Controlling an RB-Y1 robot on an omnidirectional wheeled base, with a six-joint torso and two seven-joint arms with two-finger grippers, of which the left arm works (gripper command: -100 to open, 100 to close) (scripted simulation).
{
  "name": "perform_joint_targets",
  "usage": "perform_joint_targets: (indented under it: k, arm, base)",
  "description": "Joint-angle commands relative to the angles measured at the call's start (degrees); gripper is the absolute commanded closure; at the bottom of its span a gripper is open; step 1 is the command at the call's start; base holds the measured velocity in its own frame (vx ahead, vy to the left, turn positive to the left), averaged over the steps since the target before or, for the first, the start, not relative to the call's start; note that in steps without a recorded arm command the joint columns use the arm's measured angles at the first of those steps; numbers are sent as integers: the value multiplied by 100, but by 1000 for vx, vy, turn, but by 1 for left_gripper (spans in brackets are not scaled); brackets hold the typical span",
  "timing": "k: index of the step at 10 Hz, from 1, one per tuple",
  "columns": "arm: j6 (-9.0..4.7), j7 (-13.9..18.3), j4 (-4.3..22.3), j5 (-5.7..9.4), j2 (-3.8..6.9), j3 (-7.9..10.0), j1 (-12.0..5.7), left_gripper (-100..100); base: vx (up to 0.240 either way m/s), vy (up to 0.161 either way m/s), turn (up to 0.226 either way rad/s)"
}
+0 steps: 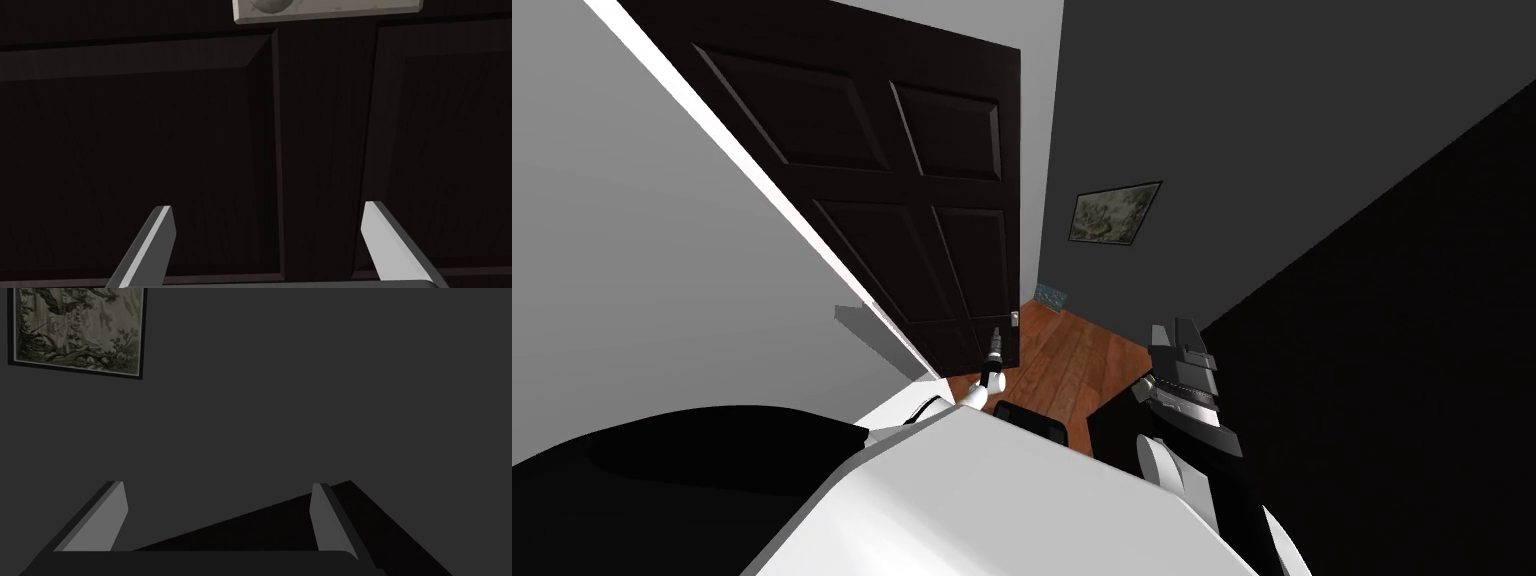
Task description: Push the door open
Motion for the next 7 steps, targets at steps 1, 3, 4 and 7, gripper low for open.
perform_joint_targets:
  k: [1, 3, 4, 7]
  arm:
    - [14, -2, -41, -1, 147, 12, 20, -100]
    - [13, 12, -29, -2, 257, 30, 14, -100]
    - [12, 20, -23, -3, 267, 39, 10, -100]
    - [10, 41, -6, -5, 122, 66, 1, -100]
  base:
    - [180, 133, -9]
    - [214, 45, -23]
    - [214, -32, -18]
    - [220, -52, -30]
